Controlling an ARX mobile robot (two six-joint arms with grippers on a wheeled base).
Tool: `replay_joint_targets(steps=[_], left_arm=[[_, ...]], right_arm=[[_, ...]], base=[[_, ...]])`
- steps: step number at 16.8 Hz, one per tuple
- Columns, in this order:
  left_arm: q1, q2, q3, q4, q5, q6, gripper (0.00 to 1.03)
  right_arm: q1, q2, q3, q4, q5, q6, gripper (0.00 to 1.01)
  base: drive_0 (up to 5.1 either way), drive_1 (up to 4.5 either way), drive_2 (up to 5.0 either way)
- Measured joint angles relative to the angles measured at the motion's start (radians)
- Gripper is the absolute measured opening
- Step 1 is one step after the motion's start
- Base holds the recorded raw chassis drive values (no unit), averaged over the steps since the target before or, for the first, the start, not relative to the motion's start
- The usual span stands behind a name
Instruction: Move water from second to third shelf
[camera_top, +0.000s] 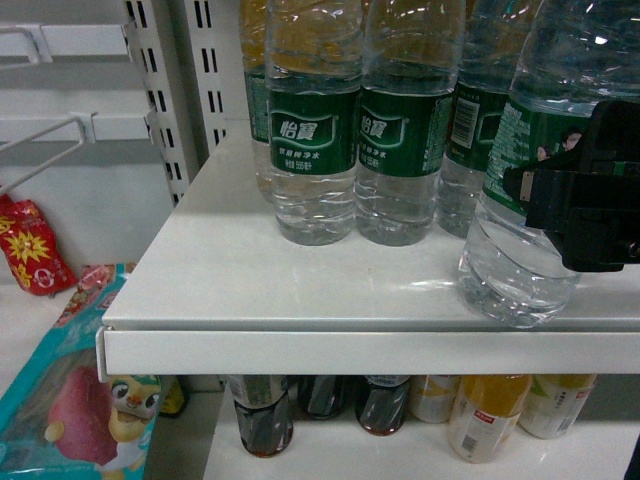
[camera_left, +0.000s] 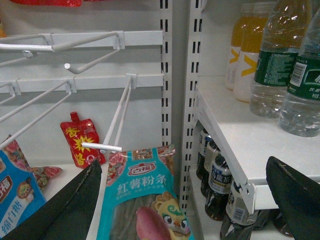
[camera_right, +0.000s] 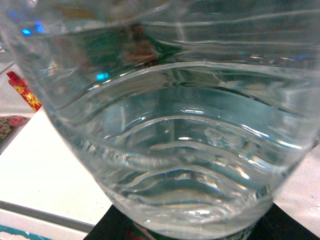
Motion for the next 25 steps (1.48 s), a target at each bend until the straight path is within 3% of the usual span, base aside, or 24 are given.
replay_joint_targets(steps=[25], left_arm=[[0.0, 0.0, 0.0, 0.0, 0.0, 0.0, 0.98]], right_arm=[[-0.001, 0.107, 0.103, -0.013, 0.016, 0.029, 0.39]], base=[[0.0, 0.0, 0.0]])
